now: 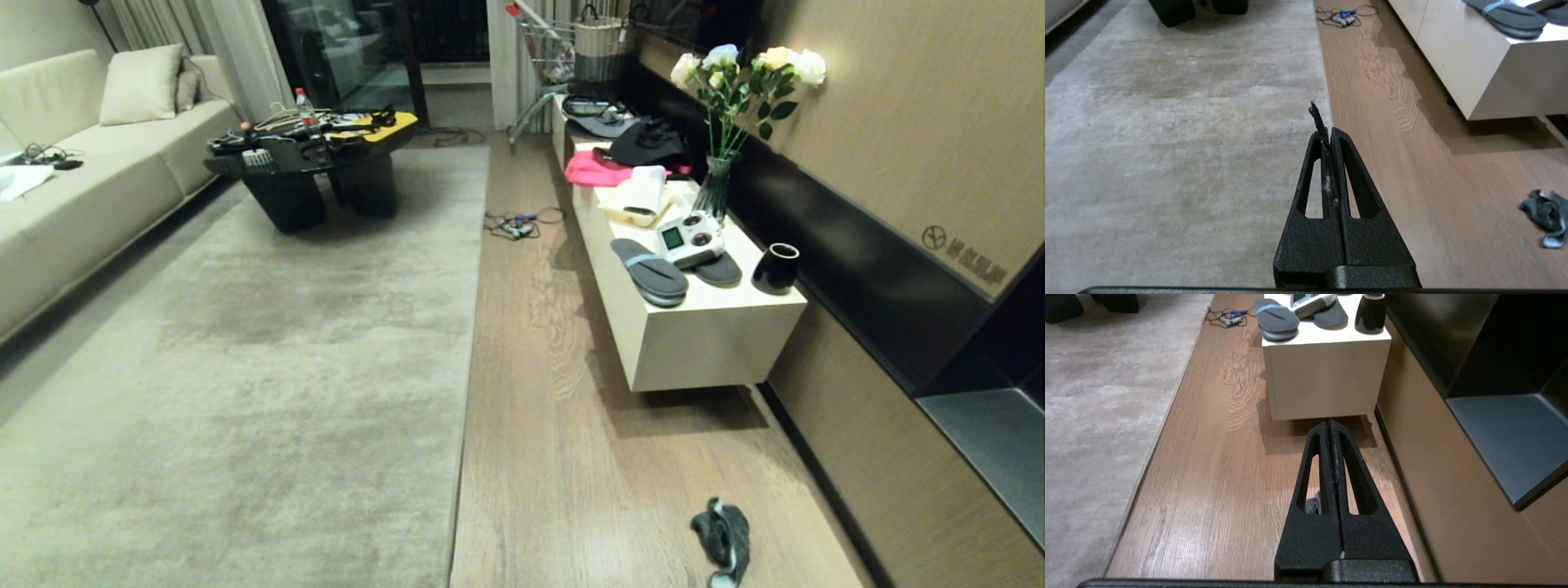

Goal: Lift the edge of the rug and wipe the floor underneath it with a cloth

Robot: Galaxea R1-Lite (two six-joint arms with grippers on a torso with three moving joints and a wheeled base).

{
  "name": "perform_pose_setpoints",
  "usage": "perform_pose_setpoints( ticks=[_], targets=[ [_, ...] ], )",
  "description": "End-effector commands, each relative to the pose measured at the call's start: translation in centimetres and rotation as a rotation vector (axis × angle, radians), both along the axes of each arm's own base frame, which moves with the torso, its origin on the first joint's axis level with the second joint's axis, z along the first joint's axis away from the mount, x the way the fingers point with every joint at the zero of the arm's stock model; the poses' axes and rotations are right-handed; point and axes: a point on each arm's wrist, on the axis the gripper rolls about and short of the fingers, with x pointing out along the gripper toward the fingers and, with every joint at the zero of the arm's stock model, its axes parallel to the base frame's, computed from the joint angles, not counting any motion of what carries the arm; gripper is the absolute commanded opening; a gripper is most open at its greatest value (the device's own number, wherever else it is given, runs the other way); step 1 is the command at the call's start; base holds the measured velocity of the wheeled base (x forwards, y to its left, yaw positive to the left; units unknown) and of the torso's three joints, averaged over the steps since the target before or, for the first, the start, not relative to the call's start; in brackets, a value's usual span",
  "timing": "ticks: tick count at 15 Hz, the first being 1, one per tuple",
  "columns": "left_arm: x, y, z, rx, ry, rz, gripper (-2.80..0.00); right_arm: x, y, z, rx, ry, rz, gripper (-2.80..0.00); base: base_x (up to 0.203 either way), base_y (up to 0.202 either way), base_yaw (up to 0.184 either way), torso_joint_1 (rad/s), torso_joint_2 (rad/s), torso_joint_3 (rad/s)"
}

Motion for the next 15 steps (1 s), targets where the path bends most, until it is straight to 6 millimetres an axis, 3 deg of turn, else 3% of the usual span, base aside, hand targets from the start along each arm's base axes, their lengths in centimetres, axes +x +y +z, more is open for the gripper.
perform_pose_setpoints(
  ticks=[1,7,15],
  targets=[
    [0.00,0.00,-0.01,0.001,0.001,0.000,-2.80,0.01,0.00,0.01,0.001,0.001,0.000,-2.80,0.000,0.000,0.000,-0.011,-0.38,-0.395],
    [0.00,0.00,-0.01,-0.001,0.001,0.000,-2.80,0.01,0.00,0.01,0.001,0.001,0.000,-2.80,0.000,0.000,0.000,0.023,-0.44,-0.402],
    [0.00,0.00,-0.01,-0.001,0.001,0.000,-2.80,0.01,0.00,0.01,0.001,0.001,0.000,-2.80,0.000,0.000,0.000,0.118,-0.48,-0.373]
  ],
)
